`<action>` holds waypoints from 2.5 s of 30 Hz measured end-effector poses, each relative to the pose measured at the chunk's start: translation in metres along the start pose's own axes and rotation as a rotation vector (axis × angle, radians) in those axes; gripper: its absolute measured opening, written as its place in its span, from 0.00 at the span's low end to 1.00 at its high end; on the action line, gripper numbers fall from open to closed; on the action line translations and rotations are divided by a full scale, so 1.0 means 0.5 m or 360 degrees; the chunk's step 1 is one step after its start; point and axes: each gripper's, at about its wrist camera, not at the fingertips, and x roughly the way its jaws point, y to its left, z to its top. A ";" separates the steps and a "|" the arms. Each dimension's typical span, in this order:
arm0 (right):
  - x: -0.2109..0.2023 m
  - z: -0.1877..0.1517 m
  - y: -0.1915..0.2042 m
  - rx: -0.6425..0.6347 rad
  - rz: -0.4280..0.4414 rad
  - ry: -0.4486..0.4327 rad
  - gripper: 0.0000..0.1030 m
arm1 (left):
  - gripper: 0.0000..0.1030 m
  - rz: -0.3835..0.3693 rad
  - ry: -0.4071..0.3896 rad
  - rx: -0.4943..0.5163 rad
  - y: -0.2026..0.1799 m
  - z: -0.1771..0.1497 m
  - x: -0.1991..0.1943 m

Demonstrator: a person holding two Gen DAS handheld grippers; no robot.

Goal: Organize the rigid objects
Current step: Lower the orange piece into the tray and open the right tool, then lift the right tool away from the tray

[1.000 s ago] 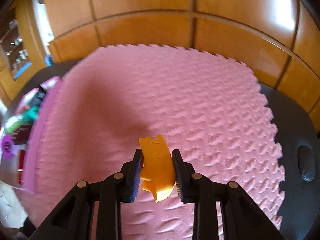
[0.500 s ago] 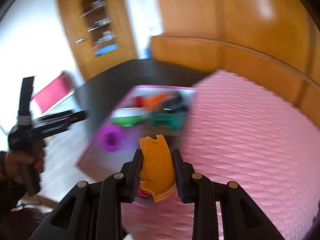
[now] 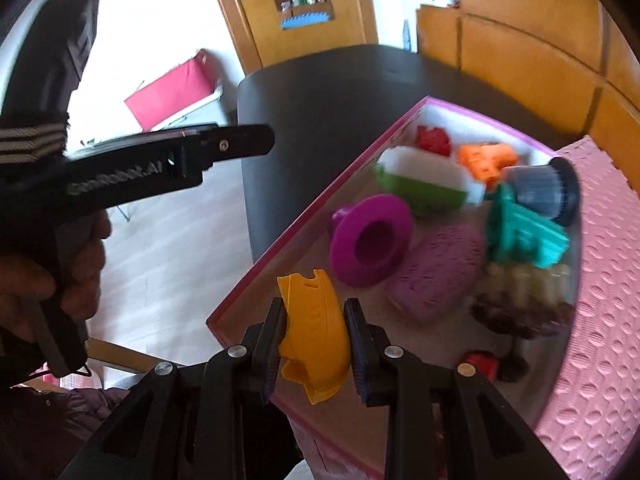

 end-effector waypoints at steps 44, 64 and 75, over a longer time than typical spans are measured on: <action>-0.075 -0.072 0.016 0.0134 -0.0217 -0.0248 0.40 | 0.61 0.0018 -0.0020 0.0119 -0.053 -0.015 -0.023; -0.204 -0.102 -0.046 0.0593 -0.0665 -0.0503 0.43 | 1.00 -0.0052 -0.0140 0.0169 -0.130 -0.043 -0.090; -0.198 -0.116 -0.054 0.0655 -0.0691 -0.0484 0.43 | 1.00 -0.0020 -0.0135 0.0146 -0.149 -0.059 -0.106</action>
